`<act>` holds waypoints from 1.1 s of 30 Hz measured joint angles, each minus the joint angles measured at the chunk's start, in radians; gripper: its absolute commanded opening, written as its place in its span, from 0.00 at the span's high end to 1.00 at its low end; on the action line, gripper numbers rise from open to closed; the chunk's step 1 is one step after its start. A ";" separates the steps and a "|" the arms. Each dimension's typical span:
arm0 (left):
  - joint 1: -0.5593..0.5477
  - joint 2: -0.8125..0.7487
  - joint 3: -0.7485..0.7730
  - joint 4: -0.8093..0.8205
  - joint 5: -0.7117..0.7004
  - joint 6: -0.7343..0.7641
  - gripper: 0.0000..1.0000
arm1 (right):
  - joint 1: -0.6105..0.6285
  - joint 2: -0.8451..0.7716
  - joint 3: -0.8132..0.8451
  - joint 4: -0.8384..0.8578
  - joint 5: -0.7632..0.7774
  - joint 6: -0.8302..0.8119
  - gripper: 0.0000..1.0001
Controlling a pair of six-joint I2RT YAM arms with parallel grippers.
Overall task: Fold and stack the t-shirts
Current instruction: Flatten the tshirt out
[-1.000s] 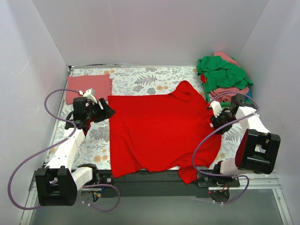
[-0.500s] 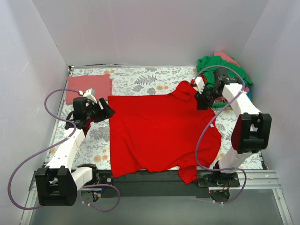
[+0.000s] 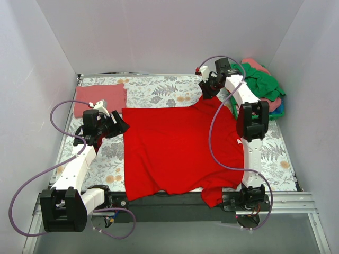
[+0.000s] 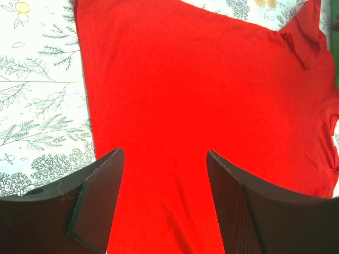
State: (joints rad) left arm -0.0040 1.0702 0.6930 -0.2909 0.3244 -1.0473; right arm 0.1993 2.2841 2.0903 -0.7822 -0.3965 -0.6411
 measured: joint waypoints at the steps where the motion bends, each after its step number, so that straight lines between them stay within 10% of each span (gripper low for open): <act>1: 0.000 0.001 0.000 0.000 0.000 0.000 0.38 | 0.005 0.033 0.028 0.009 0.015 0.010 0.58; 25: 0.000 0.034 0.000 0.007 -0.002 0.011 0.38 | 0.056 0.163 0.049 0.140 0.212 0.088 0.65; 33: 0.000 0.034 0.000 0.008 -0.002 0.011 0.38 | 0.056 0.165 0.039 0.153 0.214 0.090 0.95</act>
State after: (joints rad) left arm -0.0040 1.1046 0.6930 -0.2832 0.3222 -1.0363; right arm 0.2558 2.4489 2.1292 -0.6296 -0.1829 -0.5510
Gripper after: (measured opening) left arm 0.621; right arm 0.134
